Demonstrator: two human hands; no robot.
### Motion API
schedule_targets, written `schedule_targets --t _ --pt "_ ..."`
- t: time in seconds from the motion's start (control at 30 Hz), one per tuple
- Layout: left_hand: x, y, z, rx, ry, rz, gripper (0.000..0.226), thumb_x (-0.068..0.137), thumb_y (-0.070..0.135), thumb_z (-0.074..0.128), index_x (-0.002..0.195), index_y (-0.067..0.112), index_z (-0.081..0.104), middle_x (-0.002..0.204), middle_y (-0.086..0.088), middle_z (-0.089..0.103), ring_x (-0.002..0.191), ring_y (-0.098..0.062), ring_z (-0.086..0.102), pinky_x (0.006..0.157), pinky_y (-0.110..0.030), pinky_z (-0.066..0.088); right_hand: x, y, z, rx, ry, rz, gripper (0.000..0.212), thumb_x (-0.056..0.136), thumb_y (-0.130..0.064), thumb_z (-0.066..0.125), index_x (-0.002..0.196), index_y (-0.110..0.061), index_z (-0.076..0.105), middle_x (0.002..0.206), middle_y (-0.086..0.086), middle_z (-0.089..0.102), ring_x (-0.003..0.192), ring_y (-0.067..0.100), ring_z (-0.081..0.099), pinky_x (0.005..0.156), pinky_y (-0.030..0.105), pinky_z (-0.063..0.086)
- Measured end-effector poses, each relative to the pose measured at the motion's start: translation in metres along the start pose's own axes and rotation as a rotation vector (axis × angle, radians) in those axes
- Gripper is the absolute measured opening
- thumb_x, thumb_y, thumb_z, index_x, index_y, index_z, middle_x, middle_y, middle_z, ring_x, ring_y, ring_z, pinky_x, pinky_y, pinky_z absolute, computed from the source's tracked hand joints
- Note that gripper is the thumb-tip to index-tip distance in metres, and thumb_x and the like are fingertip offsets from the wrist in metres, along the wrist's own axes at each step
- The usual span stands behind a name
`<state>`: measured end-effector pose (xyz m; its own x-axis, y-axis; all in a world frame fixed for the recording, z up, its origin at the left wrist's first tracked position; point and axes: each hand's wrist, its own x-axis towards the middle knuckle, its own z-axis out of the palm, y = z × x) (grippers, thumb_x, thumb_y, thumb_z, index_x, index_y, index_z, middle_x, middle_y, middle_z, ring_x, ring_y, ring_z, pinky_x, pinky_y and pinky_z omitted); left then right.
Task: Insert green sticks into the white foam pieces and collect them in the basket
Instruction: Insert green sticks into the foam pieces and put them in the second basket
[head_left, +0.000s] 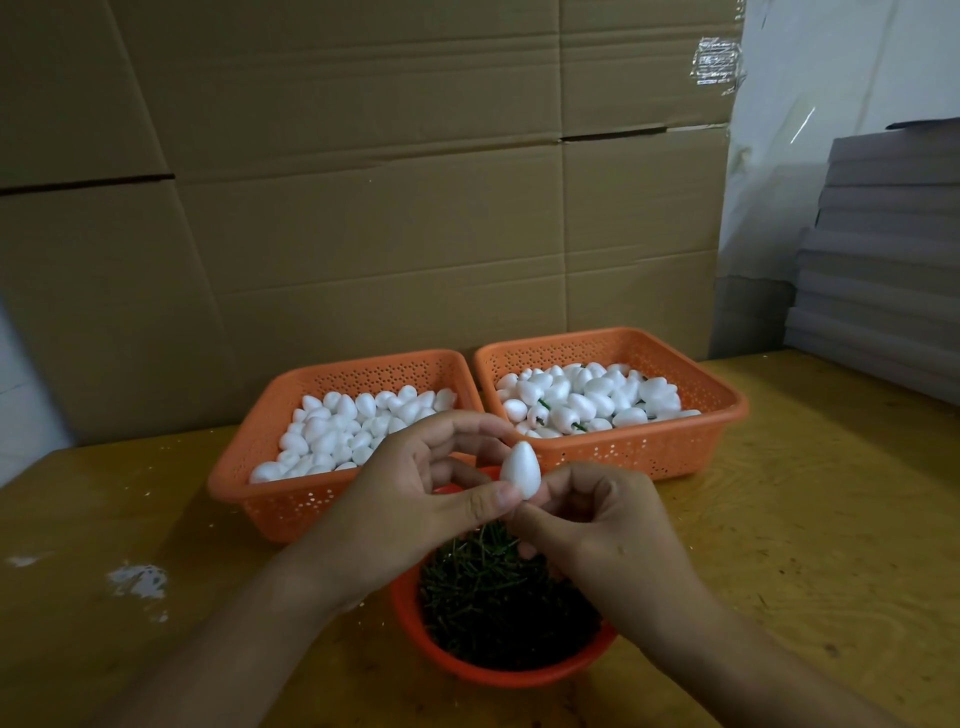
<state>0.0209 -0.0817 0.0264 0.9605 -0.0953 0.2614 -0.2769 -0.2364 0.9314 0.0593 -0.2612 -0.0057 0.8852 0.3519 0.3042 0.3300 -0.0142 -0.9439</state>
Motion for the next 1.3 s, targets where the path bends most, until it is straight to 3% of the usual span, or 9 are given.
schedule_targets --t 0.13,0.27,0.47,0.63,0.77,0.87,1.3 --pt "-0.001 -0.001 0.003 0.064 0.007 0.047 0.043 0.075 0.033 0.084 0.114 0.041 0.068 0.114 0.007 0.07 0.101 -0.016 0.071 0.078 -0.025 0.058 -0.001 0.002 0.001 -0.06 0.016 0.01 0.013 0.077 -0.03 0.082 0.071 -0.024 0.071 0.06 0.002 0.07 0.048 0.005 0.061 0.046 0.018 0.044" --pt "-0.003 0.001 0.003 0.117 0.012 0.083 0.032 0.078 0.029 0.081 0.106 0.039 0.07 0.108 0.006 0.073 0.102 -0.013 0.07 0.081 -0.022 0.057 -0.002 0.002 0.001 -0.065 -0.003 0.023 0.013 0.078 -0.031 0.081 0.072 -0.027 0.071 0.057 0.003 0.07 0.046 0.007 0.06 0.044 0.019 0.043" --pt "-0.002 0.002 0.004 0.026 0.032 0.084 0.028 0.073 0.031 0.082 0.099 0.033 0.072 0.102 0.0 0.075 0.099 -0.016 0.072 0.082 -0.021 0.055 -0.002 0.001 -0.002 -0.059 -0.044 0.015 0.014 0.081 -0.032 0.081 0.072 -0.025 0.072 0.06 0.004 0.071 0.052 0.017 0.064 0.05 0.028 0.048" --pt "0.0 -0.002 0.006 -0.084 0.035 0.033 0.026 0.075 0.021 0.081 0.099 0.027 0.073 0.1 -0.006 0.075 0.091 -0.02 0.073 0.079 -0.024 0.056 -0.002 0.0 -0.003 -0.037 -0.055 0.005 0.014 0.084 -0.022 0.079 0.071 -0.021 0.073 0.064 0.005 0.072 0.056 0.016 0.068 0.051 0.022 0.048" --pt "0.0 -0.002 0.008 -0.158 0.065 -0.009 0.026 0.075 0.022 0.08 0.1 0.023 0.073 0.102 -0.009 0.075 0.087 -0.022 0.073 0.075 -0.026 0.058 -0.001 0.0 -0.001 -0.002 -0.059 -0.012 0.013 0.085 -0.019 0.077 0.073 -0.015 0.074 0.064 0.004 0.072 0.053 0.007 0.065 0.05 0.015 0.045" --pt "0.001 -0.001 0.007 -0.225 0.109 -0.056 0.024 0.08 0.029 0.071 0.103 0.022 0.074 0.105 -0.009 0.075 0.091 -0.021 0.073 0.074 -0.028 0.06 -0.001 -0.001 0.0 0.069 -0.06 0.0 0.013 0.09 -0.016 0.07 0.08 -0.012 0.075 0.07 0.005 0.073 0.058 0.011 0.067 0.049 0.017 0.046" --pt "0.002 -0.01 0.004 -0.101 0.024 -0.087 0.03 0.082 0.035 0.077 0.111 0.039 0.07 0.115 0.002 0.074 0.101 -0.013 0.072 0.076 -0.023 0.056 0.001 -0.002 -0.001 0.142 -0.126 0.068 0.024 0.097 -0.014 0.06 0.081 -0.005 0.074 0.071 0.008 0.072 0.06 0.014 0.065 0.048 0.021 0.046"
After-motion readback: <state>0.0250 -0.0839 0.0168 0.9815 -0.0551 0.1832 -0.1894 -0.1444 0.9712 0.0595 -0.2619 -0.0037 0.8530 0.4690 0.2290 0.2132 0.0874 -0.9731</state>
